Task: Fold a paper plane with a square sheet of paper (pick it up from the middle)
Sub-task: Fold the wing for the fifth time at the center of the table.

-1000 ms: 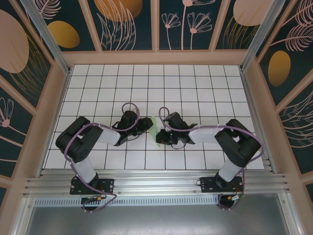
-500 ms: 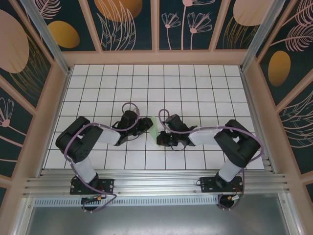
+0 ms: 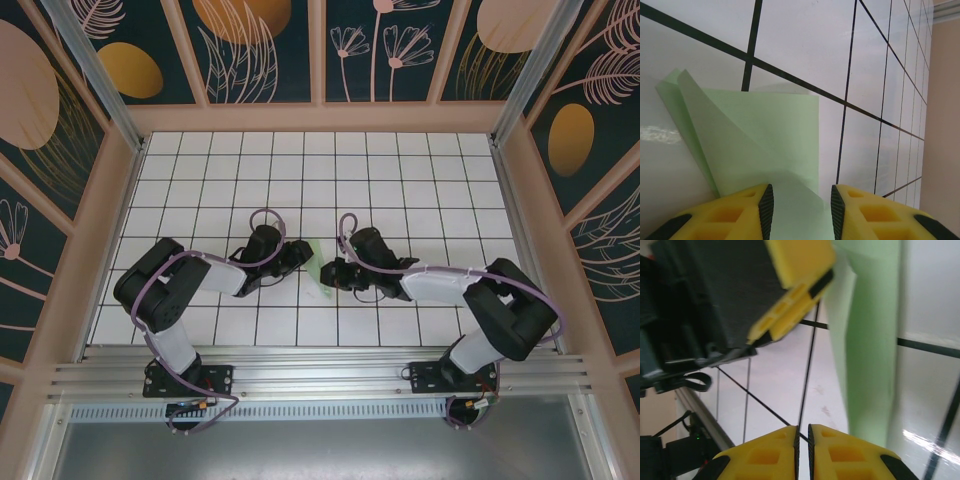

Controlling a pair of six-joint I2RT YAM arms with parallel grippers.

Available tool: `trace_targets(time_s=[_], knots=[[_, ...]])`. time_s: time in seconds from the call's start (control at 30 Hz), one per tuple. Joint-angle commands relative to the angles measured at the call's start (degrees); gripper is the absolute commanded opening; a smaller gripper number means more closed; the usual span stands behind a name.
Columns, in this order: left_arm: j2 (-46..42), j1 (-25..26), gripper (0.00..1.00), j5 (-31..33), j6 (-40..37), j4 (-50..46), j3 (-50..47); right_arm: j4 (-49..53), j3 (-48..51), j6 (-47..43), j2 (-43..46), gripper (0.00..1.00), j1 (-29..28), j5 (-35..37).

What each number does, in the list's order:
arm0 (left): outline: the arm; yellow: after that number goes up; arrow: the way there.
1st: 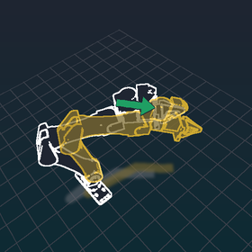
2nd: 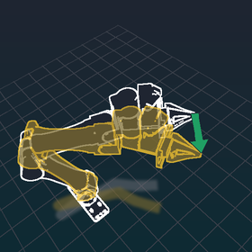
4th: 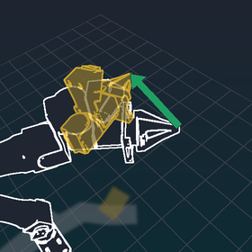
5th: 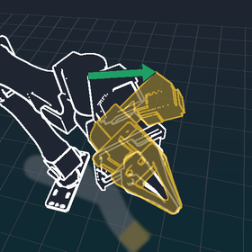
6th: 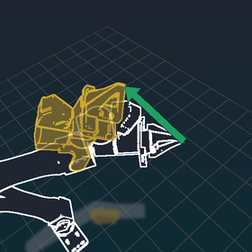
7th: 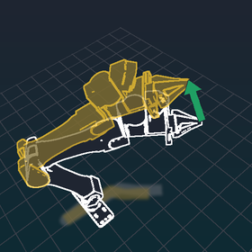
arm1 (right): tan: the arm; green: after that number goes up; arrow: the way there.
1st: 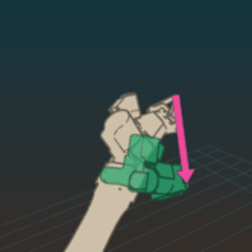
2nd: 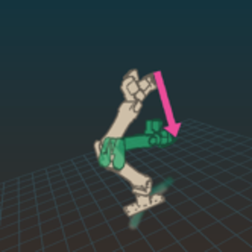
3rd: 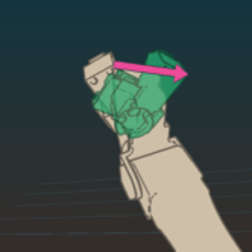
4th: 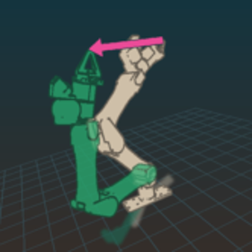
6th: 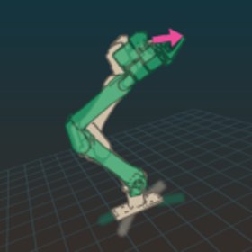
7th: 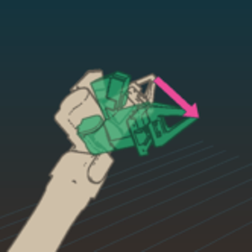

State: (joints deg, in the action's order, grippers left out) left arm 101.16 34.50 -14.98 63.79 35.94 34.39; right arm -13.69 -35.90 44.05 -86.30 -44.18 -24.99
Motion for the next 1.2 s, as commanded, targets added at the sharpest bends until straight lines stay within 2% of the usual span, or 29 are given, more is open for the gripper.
trace_targets(time_s=[0.0, 0.3, 0.47, 0.63, 0.97, 1.17], knots=[[0.6, -0.3, 0.39, 1.8, -1.5, -4.7, 0.5, -2.4, -1.8, 0.9, -1.3, 0.16, 0.2, -3.3], [1.0, -0.3, 0.39, 1.3, -1.9, -5.4, 1.0, -3.5, -5.7, 0.3, -10.1, 0.11, 1.2, -5.5], [1.0, -0.3, 0.39, 1.2, -2.1, -5.5, 1.2, -1.8, -4.2, 0.1, -12.6, 0.09, 2.7, -3.7], [0.7, -0.3, 0.39, 1.2, -2.5, -6.5, 1.8, -2.8, -1.3, 0.5, -15.5, 0.07, 3.6, -5.6], [0.2, -0.3, 0.40, 1.2, -3.3, -9.1, 3.7, -3.2, 1.2, 0.4, -15.7, 0.07, 3.7, -6.5], [-2.5, -0.3, 0.45, -0.8, -2.7, -8.8, 4.7, 2.0, -1.2, -1.9, -15.1, 0.06, 3.7, -4.2]])
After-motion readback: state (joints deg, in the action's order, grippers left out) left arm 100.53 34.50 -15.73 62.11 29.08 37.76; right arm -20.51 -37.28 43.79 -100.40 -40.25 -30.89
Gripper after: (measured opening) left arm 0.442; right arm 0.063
